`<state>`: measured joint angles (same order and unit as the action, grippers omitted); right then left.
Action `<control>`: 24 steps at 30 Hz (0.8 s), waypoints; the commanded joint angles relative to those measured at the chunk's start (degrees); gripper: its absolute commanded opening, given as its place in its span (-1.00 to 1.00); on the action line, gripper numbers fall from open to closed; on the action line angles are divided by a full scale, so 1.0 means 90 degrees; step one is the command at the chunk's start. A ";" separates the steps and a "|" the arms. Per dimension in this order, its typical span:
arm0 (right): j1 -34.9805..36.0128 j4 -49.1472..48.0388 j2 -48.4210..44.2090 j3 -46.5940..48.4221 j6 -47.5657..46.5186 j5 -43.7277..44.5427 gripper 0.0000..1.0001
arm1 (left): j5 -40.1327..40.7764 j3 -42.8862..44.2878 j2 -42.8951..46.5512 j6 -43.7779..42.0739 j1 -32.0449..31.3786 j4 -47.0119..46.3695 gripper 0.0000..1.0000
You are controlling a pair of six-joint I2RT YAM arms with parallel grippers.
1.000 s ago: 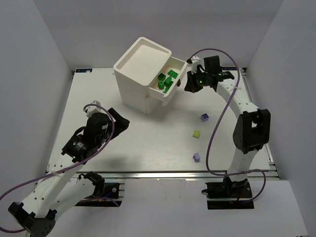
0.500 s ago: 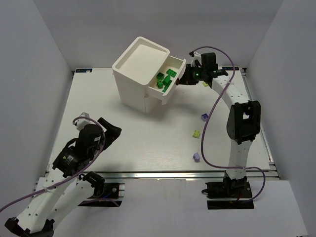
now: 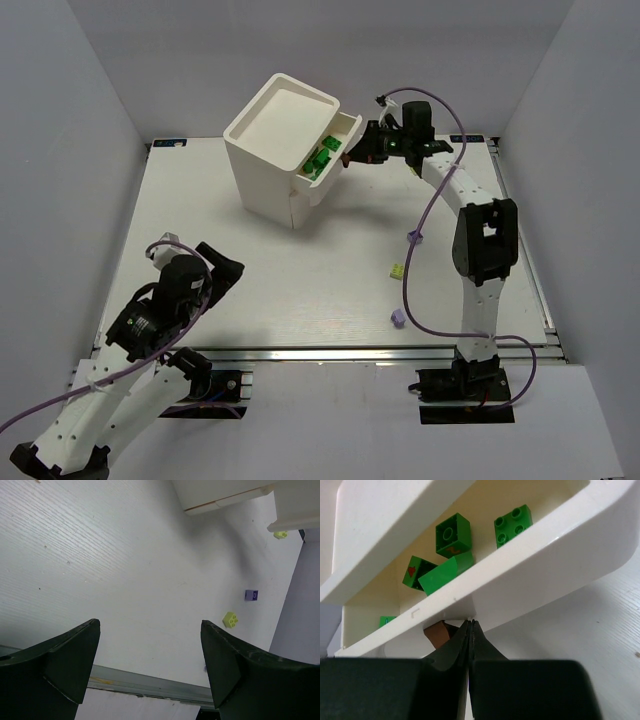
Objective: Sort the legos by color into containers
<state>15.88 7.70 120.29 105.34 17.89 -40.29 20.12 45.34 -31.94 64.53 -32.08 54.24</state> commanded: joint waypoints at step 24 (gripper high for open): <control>0.0413 -0.2408 0.1429 0.1382 0.1577 -0.0766 -0.93 | -0.0302 -0.0204 -0.0357 0.0017 -0.0059 -0.0323 0.83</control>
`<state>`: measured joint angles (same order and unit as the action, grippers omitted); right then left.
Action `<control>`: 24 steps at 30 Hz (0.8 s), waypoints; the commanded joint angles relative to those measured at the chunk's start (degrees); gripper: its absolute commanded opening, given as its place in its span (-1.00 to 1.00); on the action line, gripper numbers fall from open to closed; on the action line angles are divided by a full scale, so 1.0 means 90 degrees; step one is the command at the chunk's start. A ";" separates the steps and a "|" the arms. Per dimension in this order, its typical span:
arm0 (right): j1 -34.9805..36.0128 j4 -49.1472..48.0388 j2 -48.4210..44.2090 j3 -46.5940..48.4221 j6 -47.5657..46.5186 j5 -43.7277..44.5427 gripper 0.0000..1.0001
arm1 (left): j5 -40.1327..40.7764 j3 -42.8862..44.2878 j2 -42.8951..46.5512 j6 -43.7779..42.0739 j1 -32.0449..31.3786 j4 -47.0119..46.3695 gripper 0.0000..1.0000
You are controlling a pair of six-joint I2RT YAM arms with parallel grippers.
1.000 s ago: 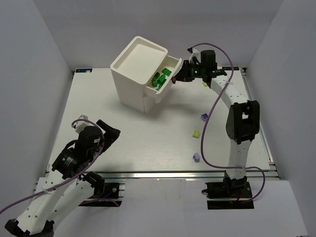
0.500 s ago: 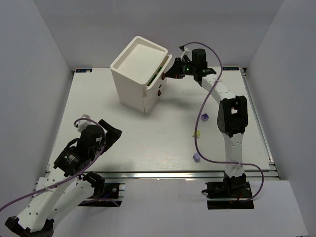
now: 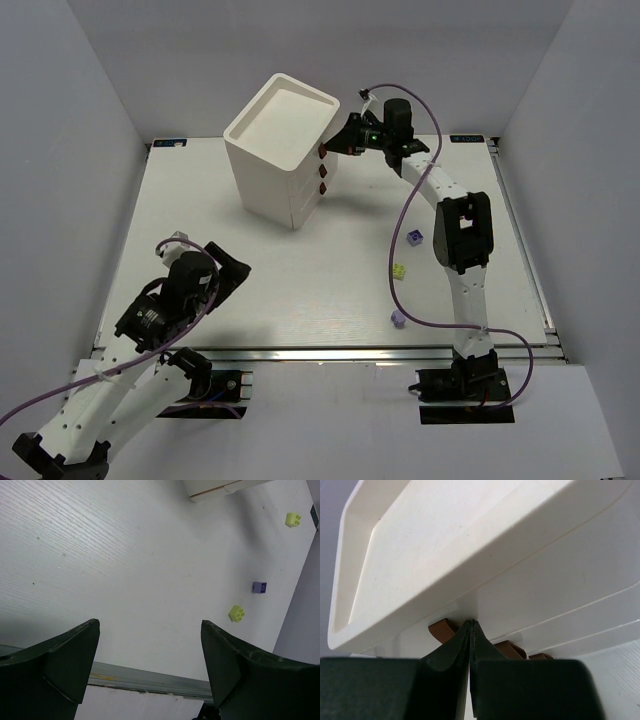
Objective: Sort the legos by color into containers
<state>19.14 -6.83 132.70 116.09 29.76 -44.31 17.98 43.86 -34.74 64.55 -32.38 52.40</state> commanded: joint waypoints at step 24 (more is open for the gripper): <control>-0.0193 -0.0530 -0.0117 -0.1172 -0.2787 -0.0965 0.58 | -0.0113 -0.0097 -0.0398 -0.0015 -0.0025 -0.0246 0.84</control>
<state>16.58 -8.80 130.56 102.26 10.15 -51.20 17.17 42.48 -38.37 64.51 -32.38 50.94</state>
